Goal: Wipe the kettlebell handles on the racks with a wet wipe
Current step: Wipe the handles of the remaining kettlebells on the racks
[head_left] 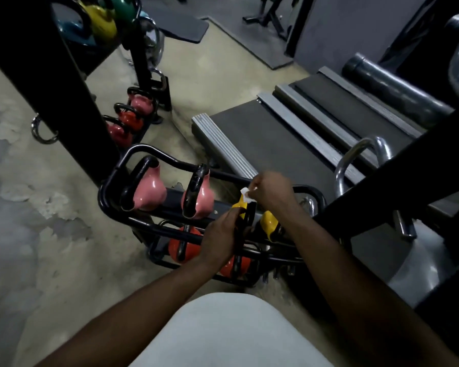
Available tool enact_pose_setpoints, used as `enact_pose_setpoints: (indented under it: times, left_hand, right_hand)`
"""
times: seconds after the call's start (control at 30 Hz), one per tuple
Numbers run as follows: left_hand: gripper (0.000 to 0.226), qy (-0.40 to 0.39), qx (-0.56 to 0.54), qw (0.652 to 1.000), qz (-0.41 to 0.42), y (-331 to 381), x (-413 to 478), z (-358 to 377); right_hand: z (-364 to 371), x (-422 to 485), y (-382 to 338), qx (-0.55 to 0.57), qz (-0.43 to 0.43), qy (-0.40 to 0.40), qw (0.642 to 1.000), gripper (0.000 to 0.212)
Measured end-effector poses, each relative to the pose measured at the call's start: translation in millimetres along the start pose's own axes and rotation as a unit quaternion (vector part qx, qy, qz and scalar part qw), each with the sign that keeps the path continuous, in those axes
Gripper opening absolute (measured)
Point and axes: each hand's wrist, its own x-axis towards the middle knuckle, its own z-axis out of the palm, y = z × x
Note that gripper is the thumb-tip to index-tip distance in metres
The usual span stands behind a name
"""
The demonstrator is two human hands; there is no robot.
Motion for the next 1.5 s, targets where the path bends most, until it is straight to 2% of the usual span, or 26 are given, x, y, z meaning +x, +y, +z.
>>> enact_pose_setpoints:
  times: [0.13,0.27,0.4,0.53,0.6,0.7,0.8,0.87,1.0,1.07,1.17,1.27,1.33,1.4,1.43,1.47,1.5]
  left_hand:
    - [0.038,0.02,0.029,0.999,-0.004,7,-3,7]
    - [0.045,0.015,-0.007,1.0,-0.022,6,-7,6]
    - [0.039,0.02,0.024,0.999,-0.025,5,-6,6]
    - [0.04,0.012,0.032,0.999,-0.02,3,-5,1]
    - [0.039,0.011,0.04,0.999,-0.019,5,-4,3]
    - [0.043,0.021,0.034,0.999,-0.032,8,-1,3]
    - [0.047,0.012,0.022,0.999,-0.036,7,-1,1]
    - [0.049,0.008,0.031,0.999,-0.021,6,-2,2]
    - [0.046,0.024,0.04,0.999,0.0,9,-2,1]
    - [0.045,0.018,0.036,0.999,0.002,6,1,-1]
    - [0.046,0.01,0.032,0.999,0.016,4,1,-2]
    - [0.051,0.007,0.028,0.999,0.044,1,0,1]
    - [0.06,-0.001,0.04,0.997,0.068,-2,0,4]
    - [0.066,-0.014,0.059,0.992,0.11,-4,2,4]
    - [0.065,-0.02,0.063,0.99,0.128,-5,4,3]
    - [0.062,-0.023,0.066,0.988,0.14,-7,5,2]
    - [0.059,-0.027,0.065,0.986,0.15,-8,7,1]
  right_hand:
    - [-5,24,-8,-0.073,-0.04,-0.014,0.996,0.025]
    - [-2,30,-17,-0.157,-0.098,-0.038,0.982,0.027]
    - [-11,46,-16,-0.149,-0.066,-0.084,0.983,0.039]
    - [-3,44,-21,-0.164,-0.093,-0.086,0.978,0.032]
    - [-8,46,-24,-0.16,-0.08,-0.107,0.978,0.034]
    - [-16,52,-19,-0.097,-0.014,-0.146,0.984,0.035]
    - [-6,49,-3,-0.02,0.027,-0.114,0.993,0.024]
    - [0,40,7,0.016,0.042,-0.099,0.994,0.027]
    - [2,28,16,0.119,0.086,-0.157,0.976,0.028]
    - [5,27,17,0.179,0.148,-0.16,0.959,0.023]
    - [10,24,22,0.158,0.154,-0.134,0.966,0.018]
    - [19,29,22,0.196,0.161,-0.129,0.959,0.03]
    - [22,27,18,0.267,0.193,-0.129,0.936,0.025]
    - [23,17,12,0.239,0.161,-0.144,0.947,0.019]
    - [26,12,9,0.295,0.177,-0.146,0.927,0.017]
    - [28,7,9,0.406,0.222,-0.147,0.874,0.017]
    - [31,3,9,0.466,0.222,-0.144,0.844,0.021]
